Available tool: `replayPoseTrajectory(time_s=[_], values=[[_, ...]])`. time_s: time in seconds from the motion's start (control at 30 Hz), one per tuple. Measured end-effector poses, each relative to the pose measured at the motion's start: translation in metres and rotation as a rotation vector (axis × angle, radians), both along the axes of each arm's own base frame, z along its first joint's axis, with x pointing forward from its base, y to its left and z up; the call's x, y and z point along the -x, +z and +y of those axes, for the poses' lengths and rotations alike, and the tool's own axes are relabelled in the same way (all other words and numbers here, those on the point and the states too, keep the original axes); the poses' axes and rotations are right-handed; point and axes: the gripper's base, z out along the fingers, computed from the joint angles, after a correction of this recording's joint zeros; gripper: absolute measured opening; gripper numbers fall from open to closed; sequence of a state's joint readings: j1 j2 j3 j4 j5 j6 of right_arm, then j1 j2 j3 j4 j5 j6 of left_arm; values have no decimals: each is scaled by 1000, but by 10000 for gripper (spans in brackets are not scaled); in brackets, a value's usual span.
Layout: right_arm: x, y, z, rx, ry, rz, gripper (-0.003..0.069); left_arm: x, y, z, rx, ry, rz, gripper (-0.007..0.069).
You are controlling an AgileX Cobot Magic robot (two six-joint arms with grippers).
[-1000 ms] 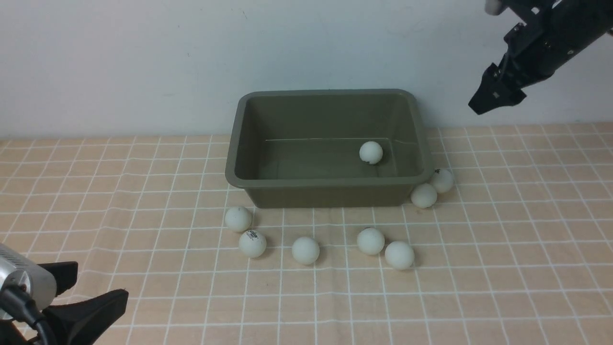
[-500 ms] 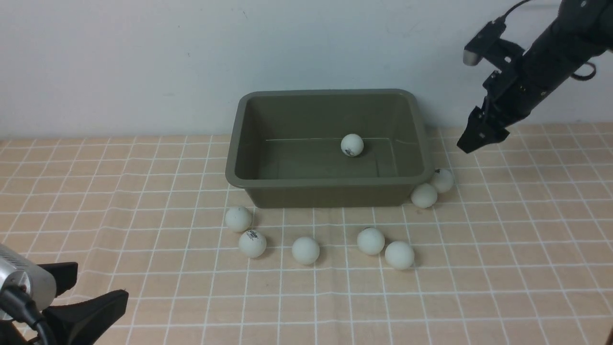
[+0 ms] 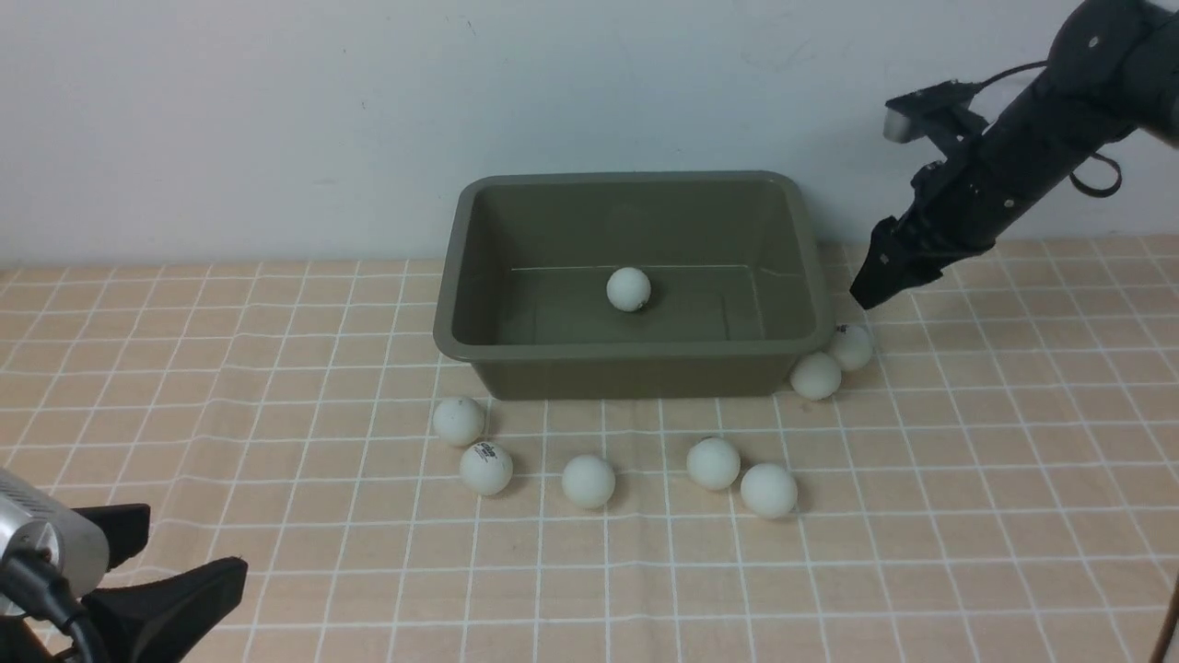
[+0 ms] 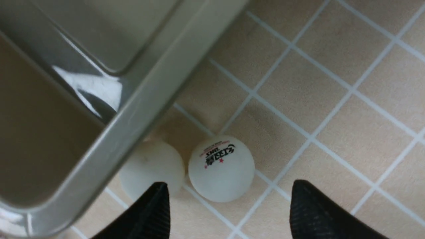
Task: Put the table tennis balls into the box on the light coffee tablecloth.
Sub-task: 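Reach for and grasp a ping pong ball on the table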
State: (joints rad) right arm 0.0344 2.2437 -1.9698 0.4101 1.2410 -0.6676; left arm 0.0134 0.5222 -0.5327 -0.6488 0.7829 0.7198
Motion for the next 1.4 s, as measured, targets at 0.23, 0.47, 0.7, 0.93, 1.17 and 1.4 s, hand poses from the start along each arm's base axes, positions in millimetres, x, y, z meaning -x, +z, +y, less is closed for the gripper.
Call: replayPoseTrajectory(time_s=[0.23,0.47,0.7,0.93,1.17,1.4], values=[[0,-1,1,-48,-155,63,441,0,0,0,0,0,0,413],[0,-2,4,-56,-230,96,441,0,0,0,1,-1,1,413],[0,-17,22,-14,-229,134,441,0,0,-1,14,-2,1,413],[-2,-35,21,6,-258,176,441,0,1,-1,21,-3,1,413],[-3,-40,22,8,-258,185,440,0,1,-1,23,-4,1,413],[-4,-48,22,10,-263,196,440,0,1,-1,25,-4,1,413]])
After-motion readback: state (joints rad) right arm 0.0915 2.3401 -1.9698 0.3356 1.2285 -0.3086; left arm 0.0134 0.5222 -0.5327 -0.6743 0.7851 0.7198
